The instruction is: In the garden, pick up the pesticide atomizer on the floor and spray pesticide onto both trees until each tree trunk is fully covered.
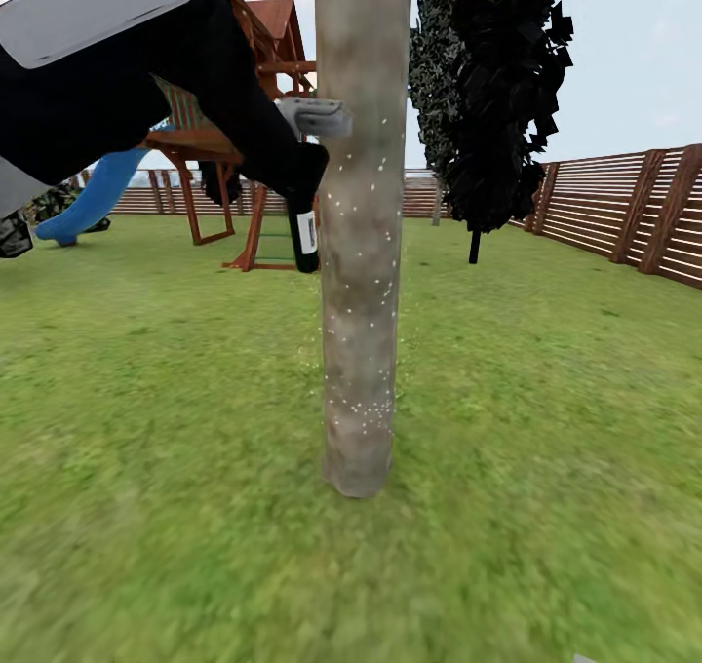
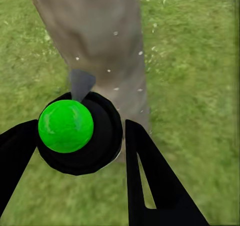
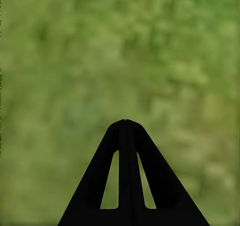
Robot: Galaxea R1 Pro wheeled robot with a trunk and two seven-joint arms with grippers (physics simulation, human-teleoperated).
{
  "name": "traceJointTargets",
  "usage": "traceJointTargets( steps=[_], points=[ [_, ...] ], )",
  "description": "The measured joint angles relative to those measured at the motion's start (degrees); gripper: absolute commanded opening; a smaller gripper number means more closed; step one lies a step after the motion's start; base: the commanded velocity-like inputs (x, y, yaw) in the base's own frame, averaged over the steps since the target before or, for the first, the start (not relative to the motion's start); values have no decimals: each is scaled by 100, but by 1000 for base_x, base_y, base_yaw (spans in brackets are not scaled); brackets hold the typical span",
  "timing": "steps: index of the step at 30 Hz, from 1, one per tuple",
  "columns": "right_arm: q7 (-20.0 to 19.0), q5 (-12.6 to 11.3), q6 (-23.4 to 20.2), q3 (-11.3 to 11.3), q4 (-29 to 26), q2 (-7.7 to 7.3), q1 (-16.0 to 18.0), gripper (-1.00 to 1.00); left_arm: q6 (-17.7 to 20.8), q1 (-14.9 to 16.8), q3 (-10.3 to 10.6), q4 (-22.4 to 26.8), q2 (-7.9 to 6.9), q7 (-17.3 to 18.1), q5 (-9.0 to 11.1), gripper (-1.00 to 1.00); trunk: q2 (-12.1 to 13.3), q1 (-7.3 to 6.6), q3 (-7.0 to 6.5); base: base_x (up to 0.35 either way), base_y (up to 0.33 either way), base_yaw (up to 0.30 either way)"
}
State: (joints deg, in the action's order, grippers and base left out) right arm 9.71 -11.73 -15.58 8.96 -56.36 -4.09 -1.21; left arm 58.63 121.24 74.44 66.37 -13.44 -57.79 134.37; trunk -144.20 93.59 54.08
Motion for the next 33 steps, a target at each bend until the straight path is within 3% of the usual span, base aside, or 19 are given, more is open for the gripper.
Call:
traceJointTargets(
  steps=[5, 11, 14, 18, 24, 28, 31, 33],
  points=[
    [-8, 0, 4, 0, -6, -2, 0, -100, -9, -8, -2, 5, 282, -1, -1, -100, 0, 0, 0, 0, 0, 0],
    [-9, -2, 119, 5, -2, -2, 0, -100, -13, -152, 1, 216, 420, -2, -1, -100, 1, 1, 1, 0, 0, 0],
    [-9, -2, 123, 1, -1, -2, 0, -100, -47, -741, 5, 346, 380, -67, 63, -100, 0, 3, 1, 0, 0, 0],
    [-9, -3, 124, 0, 0, 2, 0, -100, -28, -1445, 8, 424, 343, -116, 7, -100, 1, 1, 1, 0, 0, 0],
    [-9, -11, 125, 0, 0, 6, 0, -100, -48, -2481, 11, 757, 135, -525, 8, -100, 1, 1, 1, 0, 0, 0],
    [-9, -11, 125, 0, 7, 7, 0, -100, -51, -3100, 9, 932, 45, -608, -42, -100, 1, 1, 1, 0, 0, 0],
    [-9, -13, 125, 0, 9, 7, 0, -100, -38, -3645, 8, 1039, -67, -585, -616, -100, 1, 1, 1, 0, 0, 0],
    [-9, -12, 125, 0, 9, 7, 0, -100, -46, -4021, 5, 1109, -142, -574, -851, -100, 1, 1, 1, 0, 0, 0]
  ],
)
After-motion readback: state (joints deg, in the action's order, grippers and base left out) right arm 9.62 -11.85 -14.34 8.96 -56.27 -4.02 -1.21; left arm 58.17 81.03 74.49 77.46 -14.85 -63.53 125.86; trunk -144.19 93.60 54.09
